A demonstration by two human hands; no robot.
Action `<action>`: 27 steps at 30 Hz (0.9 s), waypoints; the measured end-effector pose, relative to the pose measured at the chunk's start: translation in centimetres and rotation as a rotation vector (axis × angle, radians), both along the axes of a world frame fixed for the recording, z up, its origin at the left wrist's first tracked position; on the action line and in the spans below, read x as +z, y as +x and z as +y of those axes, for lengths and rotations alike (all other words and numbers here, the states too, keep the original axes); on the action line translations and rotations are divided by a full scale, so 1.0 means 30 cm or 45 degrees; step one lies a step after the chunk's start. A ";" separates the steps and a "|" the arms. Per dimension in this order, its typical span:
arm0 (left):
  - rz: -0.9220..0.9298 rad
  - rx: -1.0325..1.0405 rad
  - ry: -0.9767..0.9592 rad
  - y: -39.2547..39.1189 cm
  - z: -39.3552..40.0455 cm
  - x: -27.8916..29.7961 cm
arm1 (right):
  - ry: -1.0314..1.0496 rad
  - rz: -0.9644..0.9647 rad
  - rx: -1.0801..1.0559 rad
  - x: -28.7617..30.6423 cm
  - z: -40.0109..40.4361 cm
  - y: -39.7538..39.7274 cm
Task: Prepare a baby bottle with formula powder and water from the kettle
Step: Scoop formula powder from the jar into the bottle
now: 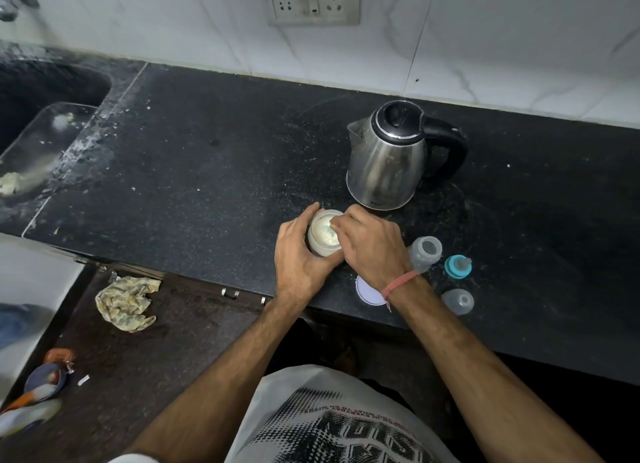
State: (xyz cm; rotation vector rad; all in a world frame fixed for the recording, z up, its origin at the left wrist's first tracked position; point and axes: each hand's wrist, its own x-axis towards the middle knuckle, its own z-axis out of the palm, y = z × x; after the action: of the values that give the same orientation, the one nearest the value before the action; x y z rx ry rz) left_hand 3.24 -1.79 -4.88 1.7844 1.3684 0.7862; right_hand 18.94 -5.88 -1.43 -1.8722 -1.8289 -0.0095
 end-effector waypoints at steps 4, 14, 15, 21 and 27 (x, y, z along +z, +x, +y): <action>-0.006 0.003 -0.005 0.000 -0.005 0.009 | 0.022 0.162 -0.106 0.000 -0.017 -0.011; 0.036 -0.005 -0.012 -0.001 -0.001 0.009 | 0.123 0.905 -0.507 -0.007 -0.070 -0.003; 0.041 -0.005 -0.019 -0.002 -0.001 0.010 | 0.105 1.006 -0.543 -0.012 -0.074 -0.001; 0.062 -0.018 0.033 -0.006 -0.012 0.024 | 0.134 1.572 -0.638 -0.022 -0.105 0.011; 0.048 0.004 0.210 0.036 -0.066 0.100 | 0.163 1.803 -0.760 -0.008 -0.162 0.034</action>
State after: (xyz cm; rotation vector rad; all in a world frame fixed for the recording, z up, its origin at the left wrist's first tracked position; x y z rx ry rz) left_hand 4.31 -3.77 -1.88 1.9329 1.3644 0.8931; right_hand 19.95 -10.75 -1.68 -1.5065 -0.2980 0.7492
